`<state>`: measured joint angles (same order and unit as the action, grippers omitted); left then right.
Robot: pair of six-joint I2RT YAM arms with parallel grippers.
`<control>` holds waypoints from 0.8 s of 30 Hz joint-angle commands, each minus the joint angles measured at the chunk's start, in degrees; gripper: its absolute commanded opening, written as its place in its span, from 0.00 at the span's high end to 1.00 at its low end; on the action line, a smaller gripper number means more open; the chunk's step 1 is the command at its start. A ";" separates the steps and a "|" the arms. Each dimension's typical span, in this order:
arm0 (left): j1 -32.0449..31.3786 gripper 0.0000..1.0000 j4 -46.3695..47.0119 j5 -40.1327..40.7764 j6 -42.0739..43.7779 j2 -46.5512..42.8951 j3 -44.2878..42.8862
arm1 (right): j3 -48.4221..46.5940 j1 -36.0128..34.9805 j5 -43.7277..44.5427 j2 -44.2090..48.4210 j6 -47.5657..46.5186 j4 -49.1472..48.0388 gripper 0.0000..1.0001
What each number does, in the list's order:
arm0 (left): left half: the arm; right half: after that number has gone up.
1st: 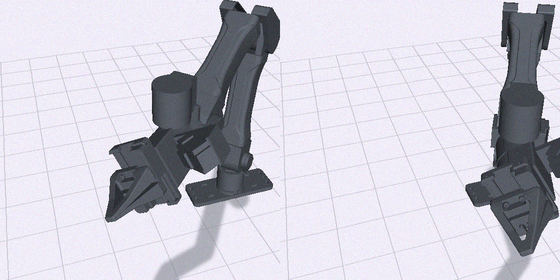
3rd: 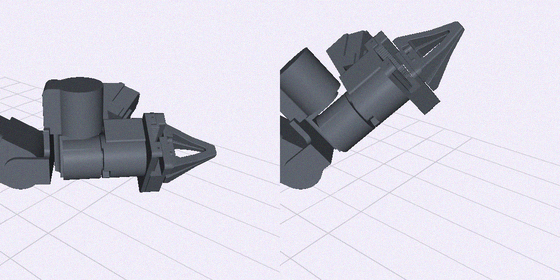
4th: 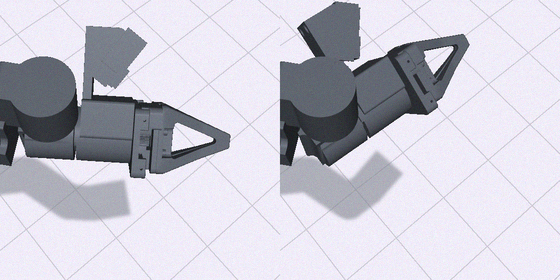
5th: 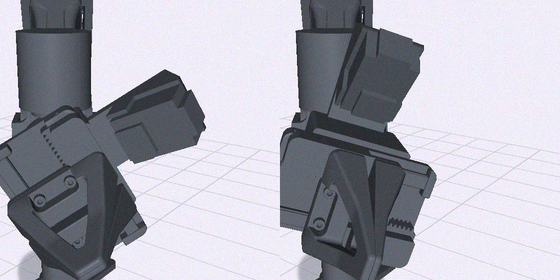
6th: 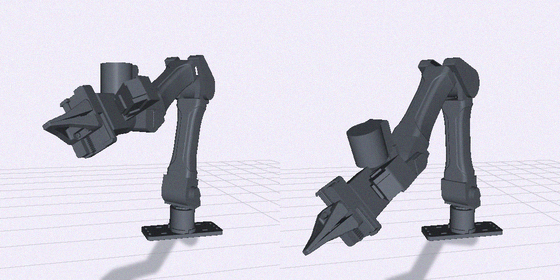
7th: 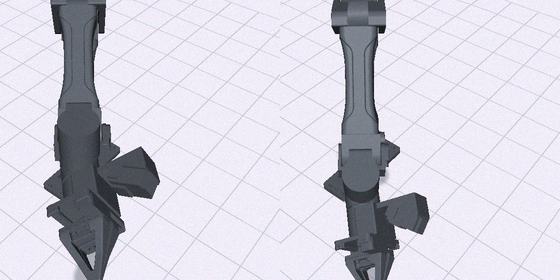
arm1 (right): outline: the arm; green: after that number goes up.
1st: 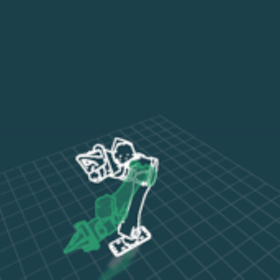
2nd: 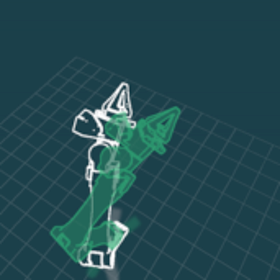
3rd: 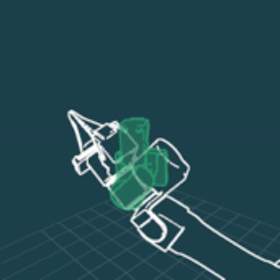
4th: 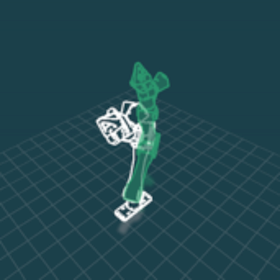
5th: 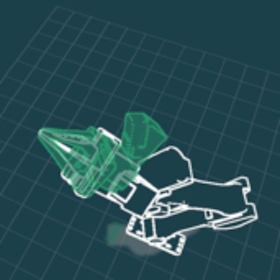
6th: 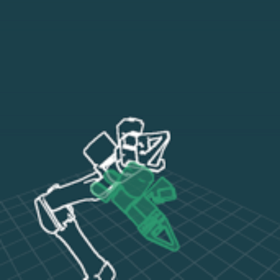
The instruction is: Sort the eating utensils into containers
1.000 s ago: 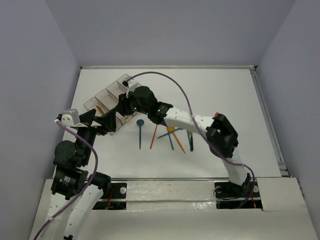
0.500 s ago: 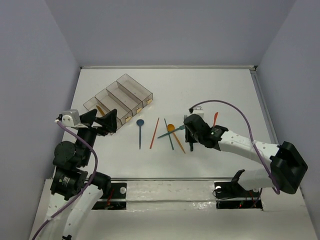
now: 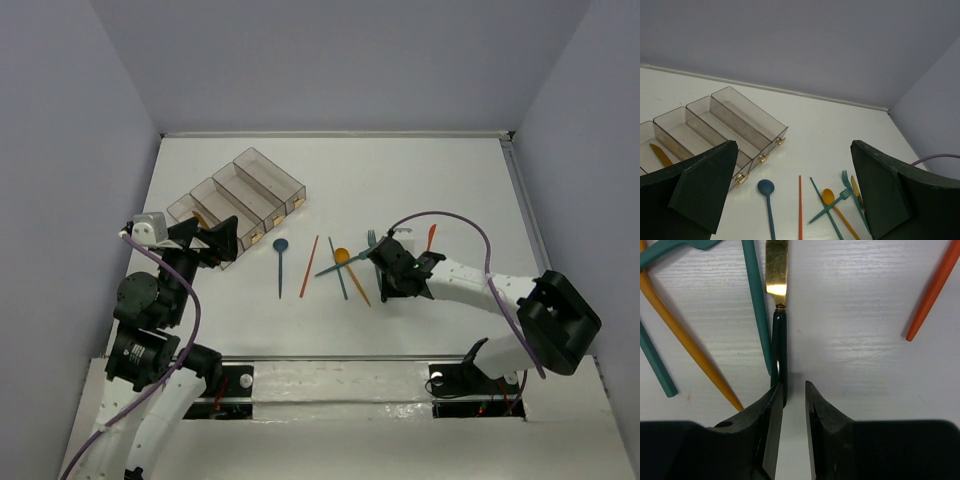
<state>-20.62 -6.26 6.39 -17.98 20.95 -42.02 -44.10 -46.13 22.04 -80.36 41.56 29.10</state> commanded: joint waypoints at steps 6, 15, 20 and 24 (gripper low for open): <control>-0.30 0.01 2.84 -1.29 -0.22 1.46 0.18 | -0.03 0.34 0.20 0.38 0.28 -3.78 0.66; -0.30 0.01 2.83 -1.12 -0.57 1.90 0.36 | 1.03 0.34 -3.23 -3.23 0.80 -6.43 0.66; -0.30 0.01 3.01 -2.26 -1.36 2.78 0.54 | 1.82 0.34 -1.92 -3.14 2.03 -5.46 0.72; -0.30 0.01 3.36 -4.46 -2.59 3.92 0.54 | 2.35 0.34 -1.83 -3.23 2.91 -4.67 0.75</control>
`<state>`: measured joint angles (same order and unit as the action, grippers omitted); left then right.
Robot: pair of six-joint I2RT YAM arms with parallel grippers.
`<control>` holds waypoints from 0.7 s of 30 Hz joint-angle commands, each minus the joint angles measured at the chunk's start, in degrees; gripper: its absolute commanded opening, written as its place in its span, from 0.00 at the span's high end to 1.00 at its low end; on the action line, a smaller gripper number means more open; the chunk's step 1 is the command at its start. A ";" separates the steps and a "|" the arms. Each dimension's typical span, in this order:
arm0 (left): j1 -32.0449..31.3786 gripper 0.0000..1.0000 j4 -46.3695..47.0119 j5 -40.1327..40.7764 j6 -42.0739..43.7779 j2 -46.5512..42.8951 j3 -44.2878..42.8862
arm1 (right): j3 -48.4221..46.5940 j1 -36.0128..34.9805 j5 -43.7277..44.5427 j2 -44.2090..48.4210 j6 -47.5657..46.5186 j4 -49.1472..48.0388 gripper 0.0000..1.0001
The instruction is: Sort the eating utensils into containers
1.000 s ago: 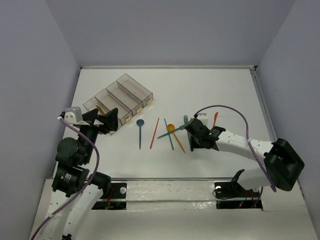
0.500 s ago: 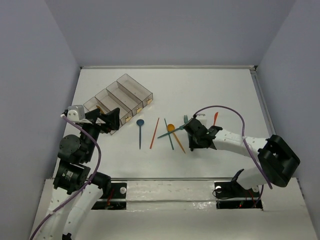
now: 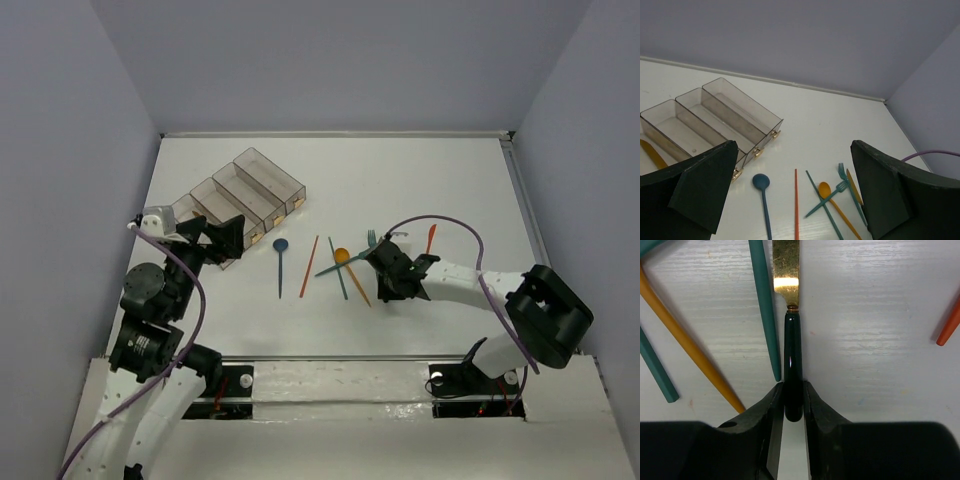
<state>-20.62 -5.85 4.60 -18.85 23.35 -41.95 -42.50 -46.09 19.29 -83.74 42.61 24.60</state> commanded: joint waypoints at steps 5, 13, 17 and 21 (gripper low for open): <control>-0.30 0.01 4.44 -9.60 -4.08 3.80 0.56 | 0.93 0.29 2.06 -0.72 2.21 0.62 0.86; -0.30 0.09 9.00 -23.56 -10.57 11.97 0.47 | -2.40 0.29 8.66 8.15 1.08 7.74 0.95; -0.30 0.39 11.03 -26.57 -13.48 15.13 2.48 | -4.25 0.29 10.86 14.29 -2.95 8.72 0.96; -0.30 0.49 14.45 -29.21 -16.99 16.02 5.20 | -3.47 0.29 4.99 18.52 -10.41 -1.52 0.98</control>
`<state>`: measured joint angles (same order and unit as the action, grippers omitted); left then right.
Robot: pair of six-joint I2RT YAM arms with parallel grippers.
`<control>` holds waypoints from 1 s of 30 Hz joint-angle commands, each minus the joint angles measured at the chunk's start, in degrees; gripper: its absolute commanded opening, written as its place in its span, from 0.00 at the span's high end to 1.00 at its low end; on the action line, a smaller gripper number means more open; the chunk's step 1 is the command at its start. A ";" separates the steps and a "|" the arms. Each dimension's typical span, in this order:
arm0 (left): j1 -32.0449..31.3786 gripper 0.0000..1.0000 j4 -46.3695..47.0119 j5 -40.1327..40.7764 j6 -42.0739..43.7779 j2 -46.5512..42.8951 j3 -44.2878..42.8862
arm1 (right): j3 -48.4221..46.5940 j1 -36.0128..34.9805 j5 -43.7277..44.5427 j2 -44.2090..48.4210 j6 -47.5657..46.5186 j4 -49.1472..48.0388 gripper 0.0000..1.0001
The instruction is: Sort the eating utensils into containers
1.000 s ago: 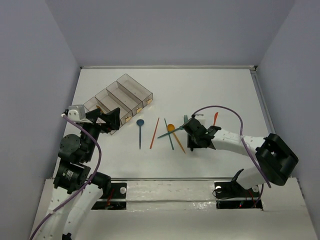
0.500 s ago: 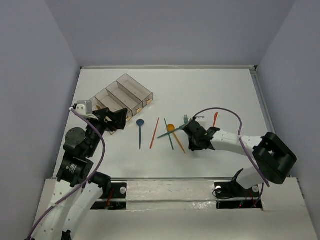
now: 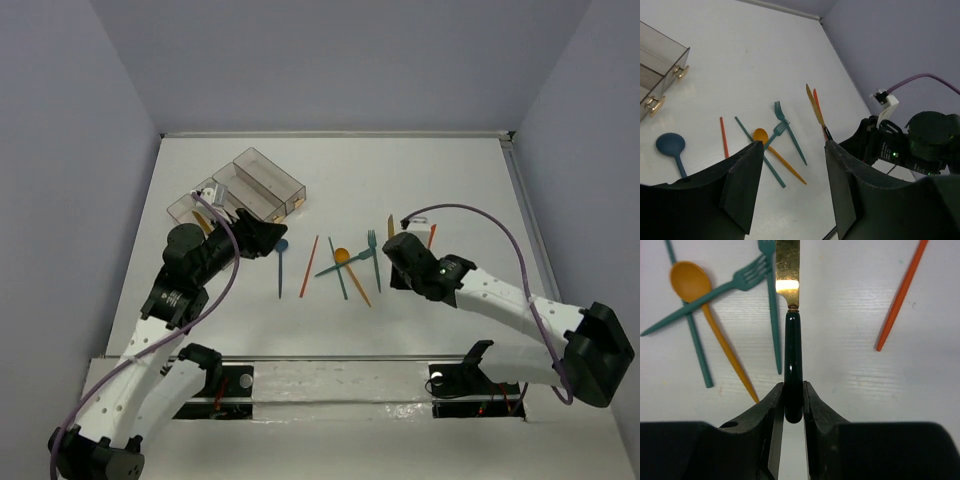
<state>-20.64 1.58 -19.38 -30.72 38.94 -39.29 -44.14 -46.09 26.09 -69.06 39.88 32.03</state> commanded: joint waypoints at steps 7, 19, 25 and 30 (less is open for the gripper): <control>-1.94 0.58 15.20 -8.75 -12.08 4.48 9.75 | -3.76 -3.04 -19.05 0.60 -13.59 -31.05 0.98; -6.25 0.56 24.33 -4.98 -14.98 11.08 13.97 | -13.69 -9.64 -19.84 -10.13 -16.85 -40.73 0.98; -6.25 0.58 26.36 -0.32 -16.39 8.17 15.12 | -13.87 -11.30 -20.64 -11.10 -16.41 -40.29 0.98; -6.25 0.62 30.14 0.92 -18.15 7.38 17.05 | -13.43 -11.83 -20.99 -11.54 -16.15 -40.64 0.98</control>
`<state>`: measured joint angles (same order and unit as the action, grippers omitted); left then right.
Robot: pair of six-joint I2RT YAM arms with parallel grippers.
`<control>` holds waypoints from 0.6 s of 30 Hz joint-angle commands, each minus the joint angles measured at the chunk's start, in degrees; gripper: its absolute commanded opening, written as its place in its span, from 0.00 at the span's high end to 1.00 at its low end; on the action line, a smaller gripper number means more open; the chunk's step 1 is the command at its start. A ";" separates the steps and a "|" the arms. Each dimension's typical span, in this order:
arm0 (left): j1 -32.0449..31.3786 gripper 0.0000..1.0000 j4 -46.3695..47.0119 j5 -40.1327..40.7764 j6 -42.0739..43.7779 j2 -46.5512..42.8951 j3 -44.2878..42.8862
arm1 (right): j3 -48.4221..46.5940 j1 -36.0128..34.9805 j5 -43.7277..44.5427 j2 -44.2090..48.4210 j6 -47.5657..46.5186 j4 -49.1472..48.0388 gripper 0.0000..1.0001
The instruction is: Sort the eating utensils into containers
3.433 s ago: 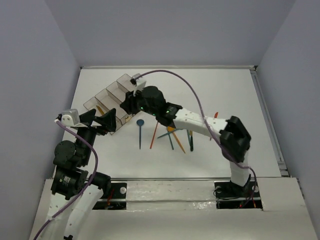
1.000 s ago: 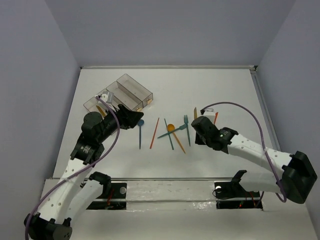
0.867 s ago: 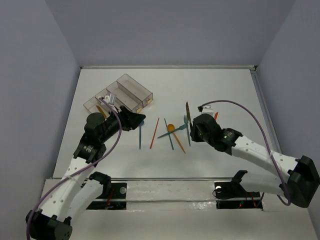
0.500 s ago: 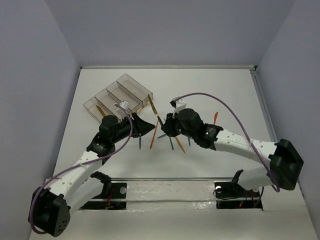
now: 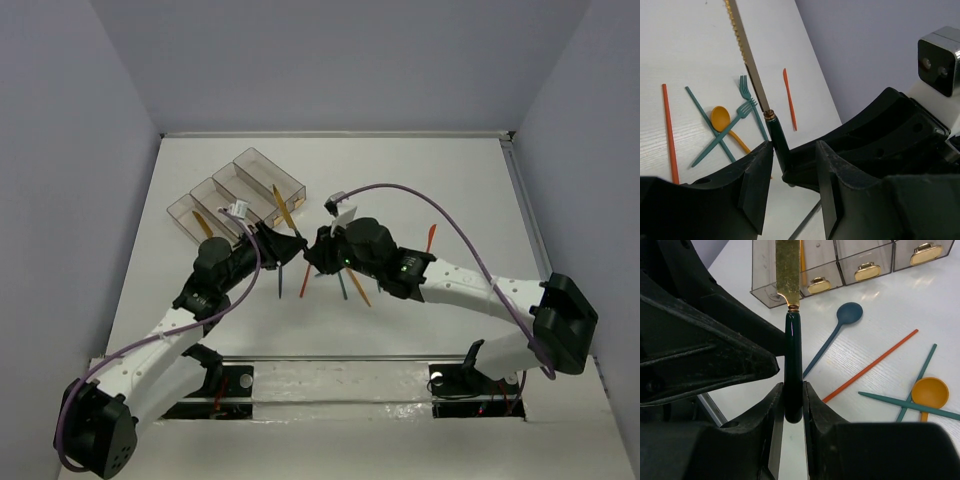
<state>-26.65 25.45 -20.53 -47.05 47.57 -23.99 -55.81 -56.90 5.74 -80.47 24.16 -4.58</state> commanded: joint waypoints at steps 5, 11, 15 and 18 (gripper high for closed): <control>-0.77 0.66 5.93 3.40 -1.73 -0.46 1.93 | -1.06 -1.54 -0.81 0.31 0.09 -5.17 0.98; -0.77 0.95 5.14 4.80 -1.47 -0.46 1.93 | -1.41 -1.54 -0.90 0.22 -0.08 -5.26 0.98; -0.77 1.00 3.56 6.03 -0.68 -0.37 1.31 | -1.05 -2.07 -1.08 0.05 0.18 -5.35 0.98; -0.77 1.00 1.71 8.14 0.37 -0.20 0.79 | -0.61 -2.07 -1.26 0.40 0.18 -5.79 0.92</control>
<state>-27.31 27.62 -15.86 -48.93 47.46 -22.09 -55.77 -58.24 5.32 -80.77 24.18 -5.61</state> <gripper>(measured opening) 0.078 0.243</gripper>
